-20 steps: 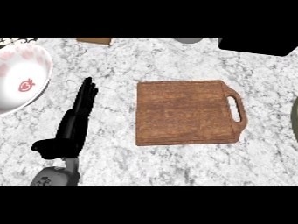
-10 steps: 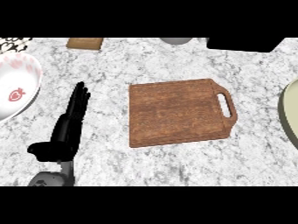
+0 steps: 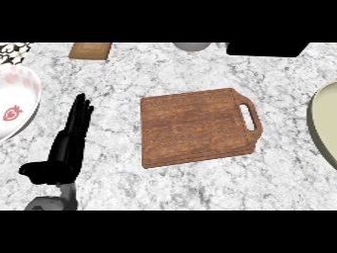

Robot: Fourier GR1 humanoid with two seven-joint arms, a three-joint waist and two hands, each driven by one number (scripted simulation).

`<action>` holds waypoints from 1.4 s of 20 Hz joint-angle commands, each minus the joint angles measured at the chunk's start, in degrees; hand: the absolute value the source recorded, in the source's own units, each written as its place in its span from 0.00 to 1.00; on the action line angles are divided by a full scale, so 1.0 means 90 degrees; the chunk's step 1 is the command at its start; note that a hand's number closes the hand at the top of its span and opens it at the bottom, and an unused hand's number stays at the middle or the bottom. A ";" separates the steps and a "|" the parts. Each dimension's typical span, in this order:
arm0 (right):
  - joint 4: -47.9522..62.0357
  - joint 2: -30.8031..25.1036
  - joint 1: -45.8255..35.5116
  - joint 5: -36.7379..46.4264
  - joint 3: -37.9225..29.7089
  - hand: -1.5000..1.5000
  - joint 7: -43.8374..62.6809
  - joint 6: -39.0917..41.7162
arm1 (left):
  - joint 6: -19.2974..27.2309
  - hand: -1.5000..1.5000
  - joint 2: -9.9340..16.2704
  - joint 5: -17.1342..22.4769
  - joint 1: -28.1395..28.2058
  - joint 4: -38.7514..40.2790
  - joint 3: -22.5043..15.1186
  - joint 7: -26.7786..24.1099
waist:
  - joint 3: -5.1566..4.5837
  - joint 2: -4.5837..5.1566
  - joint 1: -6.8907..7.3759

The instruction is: Pick the pear from the cutting board and place it in the pot

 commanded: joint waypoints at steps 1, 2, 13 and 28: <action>0.0034 0.0191 0.0366 -0.0231 -0.0464 1.00 0.1160 -0.0766 | -0.0014 0.50 -0.0029 0.0020 0.0096 -0.0131 -0.0057 0.0124 | 0.0001 -0.0042 -0.0108; 0.0129 0.0010 0.0416 -0.0359 -0.0676 1.00 0.0996 -0.0750 | 0.0040 0.50 0.0049 -0.0005 -0.0086 -0.0044 0.0076 0.0179 | 0.0006 -0.0012 -0.0108; -0.0361 0.1001 0.0697 -0.1066 -0.1611 0.00 0.0221 -0.2449 | 0.0053 0.50 -0.0089 -0.0023 0.0105 -0.0021 0.0001 -0.0007 | -0.0003 -0.0061 -0.0121; -0.2520 0.2009 0.1478 -0.1215 -0.1968 0.00 -0.0842 -0.6412 | 0.0157 0.50 -0.0048 -0.0075 0.0089 -0.0060 0.0147 0.0019 | -0.0015 -0.0112 -0.0262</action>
